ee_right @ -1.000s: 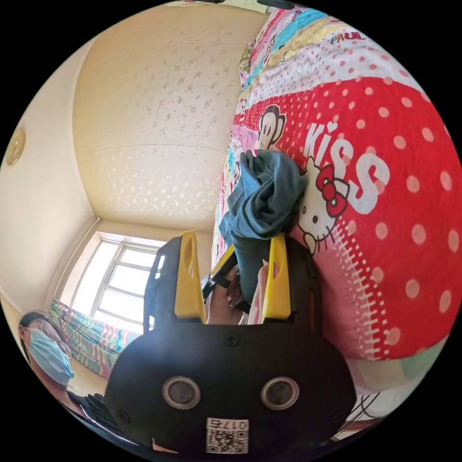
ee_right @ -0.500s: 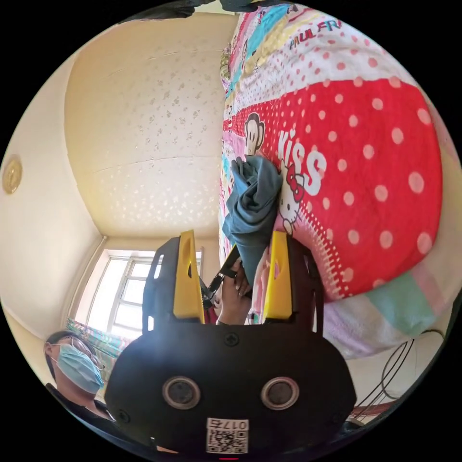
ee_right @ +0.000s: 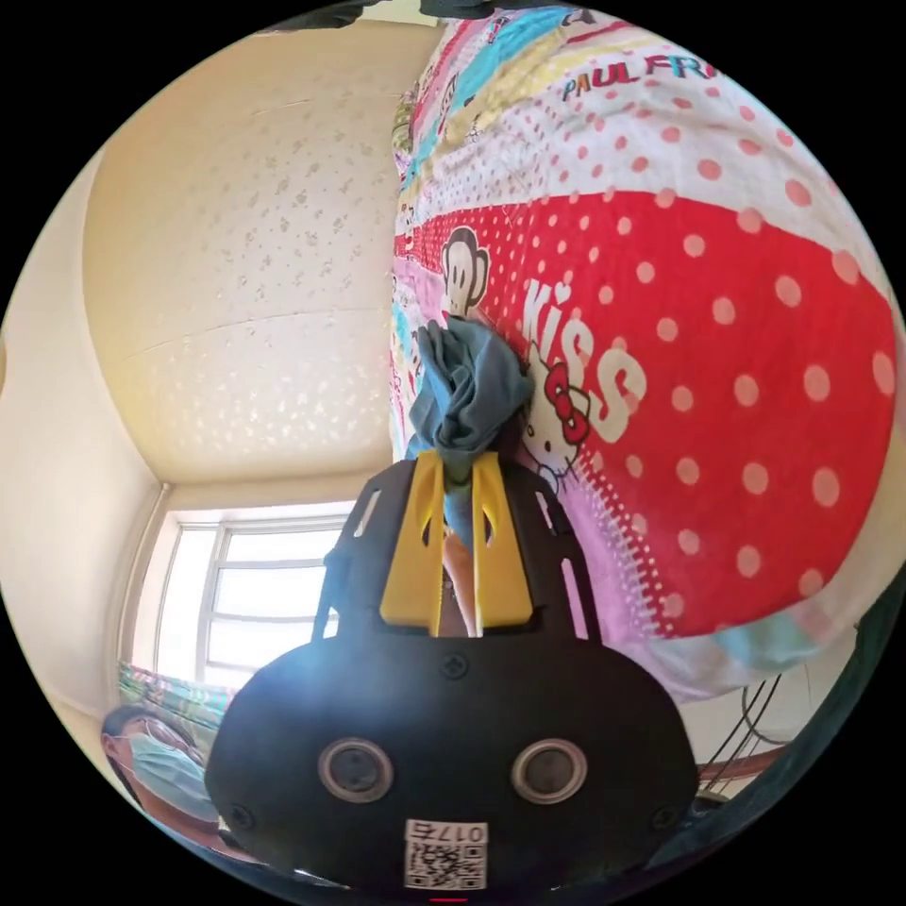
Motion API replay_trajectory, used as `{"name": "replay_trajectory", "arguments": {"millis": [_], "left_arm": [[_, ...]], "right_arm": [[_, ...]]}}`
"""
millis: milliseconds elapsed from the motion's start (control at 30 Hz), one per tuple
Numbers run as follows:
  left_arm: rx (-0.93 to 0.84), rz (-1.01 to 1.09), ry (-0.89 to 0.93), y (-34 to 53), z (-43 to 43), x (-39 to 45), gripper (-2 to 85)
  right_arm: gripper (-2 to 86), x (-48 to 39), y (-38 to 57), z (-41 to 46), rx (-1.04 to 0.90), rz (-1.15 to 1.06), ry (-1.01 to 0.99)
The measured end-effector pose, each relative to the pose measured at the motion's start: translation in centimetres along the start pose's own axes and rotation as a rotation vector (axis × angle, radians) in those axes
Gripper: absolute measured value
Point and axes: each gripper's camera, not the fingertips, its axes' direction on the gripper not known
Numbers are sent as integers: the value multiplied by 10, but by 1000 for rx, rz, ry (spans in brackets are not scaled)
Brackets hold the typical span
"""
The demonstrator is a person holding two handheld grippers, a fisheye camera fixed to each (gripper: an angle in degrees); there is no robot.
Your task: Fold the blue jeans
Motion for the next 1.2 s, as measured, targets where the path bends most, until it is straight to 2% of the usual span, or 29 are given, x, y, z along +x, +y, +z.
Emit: {"name": "replay_trajectory", "arguments": {"millis": [100, 167, 233, 333, 433, 733, 967, 1067, 1167, 1200], "left_arm": [[-1, -3, 4, 0, 1, -2, 45], [-1, -1, 1, 1, 1, -2, 45], [-1, 0, -1, 2, 0, -4, 45], [-1, 2, -7, 3, -1, -6, 45], [0, 6, -10, 4, -3, -10, 46], [1, 7, -13, 9, -16, -35, 46], [19, -19, 26, 16, -43, -69, 56], [29, -133, 51, 30, -73, -90, 80], [183, -339, 80, 71, -123, -105, 93], [283, -433, 172, 95, -142, -109, 101]], "right_arm": [[58, 18, -2, -4, -23, -19, 9], [82, 27, 3, -10, 0, -19, -146], [124, 23, 7, -13, -10, -43, -208], [182, 3, 14, -11, -42, -145, -131], [195, -6, 14, -1, -27, -171, -105], [120, -16, 1, 27, 10, -167, 43], [63, -11, -6, 16, 12, -163, 8], [58, -9, -16, 9, -21, -43, -70], [53, -11, -22, 5, -49, 99, -182], [52, -13, -23, 5, -52, 112, -198]]}}
